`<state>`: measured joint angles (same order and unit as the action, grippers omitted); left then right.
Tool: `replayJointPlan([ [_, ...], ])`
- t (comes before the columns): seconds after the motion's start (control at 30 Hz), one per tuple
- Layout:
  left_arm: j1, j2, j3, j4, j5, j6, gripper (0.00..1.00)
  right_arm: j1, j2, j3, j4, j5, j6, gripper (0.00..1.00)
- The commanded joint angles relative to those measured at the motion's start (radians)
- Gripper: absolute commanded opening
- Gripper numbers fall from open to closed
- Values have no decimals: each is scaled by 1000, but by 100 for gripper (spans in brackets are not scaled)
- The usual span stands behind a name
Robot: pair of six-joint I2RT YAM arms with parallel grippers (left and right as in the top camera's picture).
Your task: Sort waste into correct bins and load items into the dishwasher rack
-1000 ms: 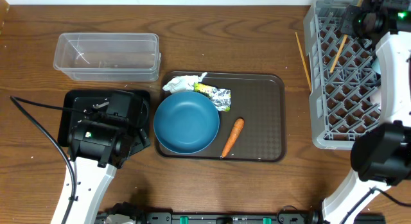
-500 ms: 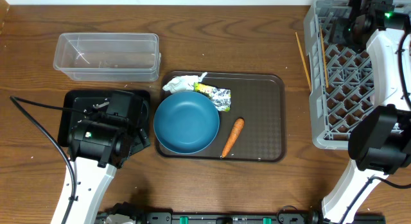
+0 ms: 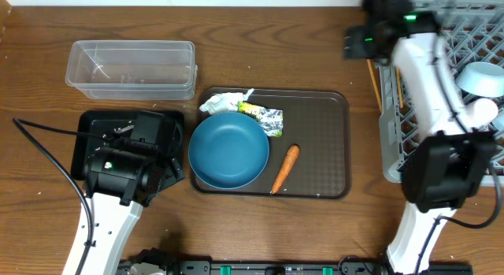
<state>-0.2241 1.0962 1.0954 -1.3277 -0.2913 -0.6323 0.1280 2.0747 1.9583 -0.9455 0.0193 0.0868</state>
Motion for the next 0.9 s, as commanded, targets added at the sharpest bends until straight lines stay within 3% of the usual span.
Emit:
replayJointPlan([
  [0.0,5,1,10,-3,-9,-13,98,79,-19,6,20,272,10,75],
  [0.87,5,1,10,-3,-9,-13,98,57,253,18,153,320,56,86],
])
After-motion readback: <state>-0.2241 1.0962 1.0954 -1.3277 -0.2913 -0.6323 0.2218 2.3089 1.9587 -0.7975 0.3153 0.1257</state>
